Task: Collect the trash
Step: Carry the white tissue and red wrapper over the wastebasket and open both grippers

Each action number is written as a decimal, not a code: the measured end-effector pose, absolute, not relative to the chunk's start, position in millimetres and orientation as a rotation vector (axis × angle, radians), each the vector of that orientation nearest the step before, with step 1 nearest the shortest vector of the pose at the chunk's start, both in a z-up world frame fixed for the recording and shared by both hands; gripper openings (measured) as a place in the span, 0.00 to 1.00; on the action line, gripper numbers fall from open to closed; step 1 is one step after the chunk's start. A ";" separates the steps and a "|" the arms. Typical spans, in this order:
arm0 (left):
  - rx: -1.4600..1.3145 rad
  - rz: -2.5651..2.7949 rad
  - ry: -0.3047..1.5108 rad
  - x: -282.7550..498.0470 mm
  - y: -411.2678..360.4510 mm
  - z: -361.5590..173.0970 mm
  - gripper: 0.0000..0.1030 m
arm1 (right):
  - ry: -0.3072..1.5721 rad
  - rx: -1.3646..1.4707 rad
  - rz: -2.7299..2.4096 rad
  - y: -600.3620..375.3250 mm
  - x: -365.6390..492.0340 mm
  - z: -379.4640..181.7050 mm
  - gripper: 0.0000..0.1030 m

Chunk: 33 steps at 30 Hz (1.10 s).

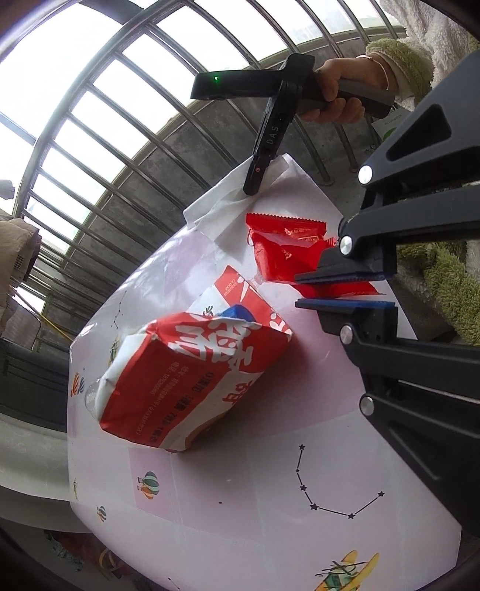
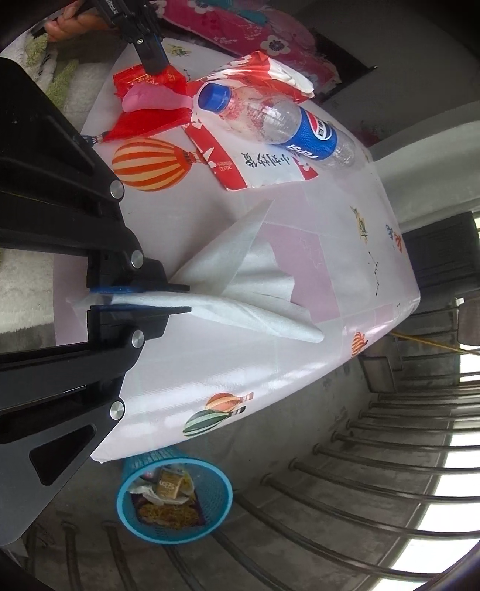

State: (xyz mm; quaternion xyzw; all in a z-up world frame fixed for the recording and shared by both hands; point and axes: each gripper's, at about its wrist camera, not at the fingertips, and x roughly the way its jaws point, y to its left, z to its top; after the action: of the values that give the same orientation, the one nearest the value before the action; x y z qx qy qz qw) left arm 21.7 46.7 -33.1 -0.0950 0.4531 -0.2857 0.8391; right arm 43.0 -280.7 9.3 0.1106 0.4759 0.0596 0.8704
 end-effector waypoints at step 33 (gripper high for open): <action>0.262 -0.900 1.173 171.7 -394.1 -77.3 0.07 | 0.743 1.233 -0.485 -582.1 -3.3 -126.0 0.06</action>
State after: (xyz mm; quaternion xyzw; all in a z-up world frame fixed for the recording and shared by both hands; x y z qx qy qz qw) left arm 171.7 -394.1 -77.3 0.1189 0.5330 -0.4087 0.7312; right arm -3.3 -582.1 -126.0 0.5587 0.3369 -0.2199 0.7252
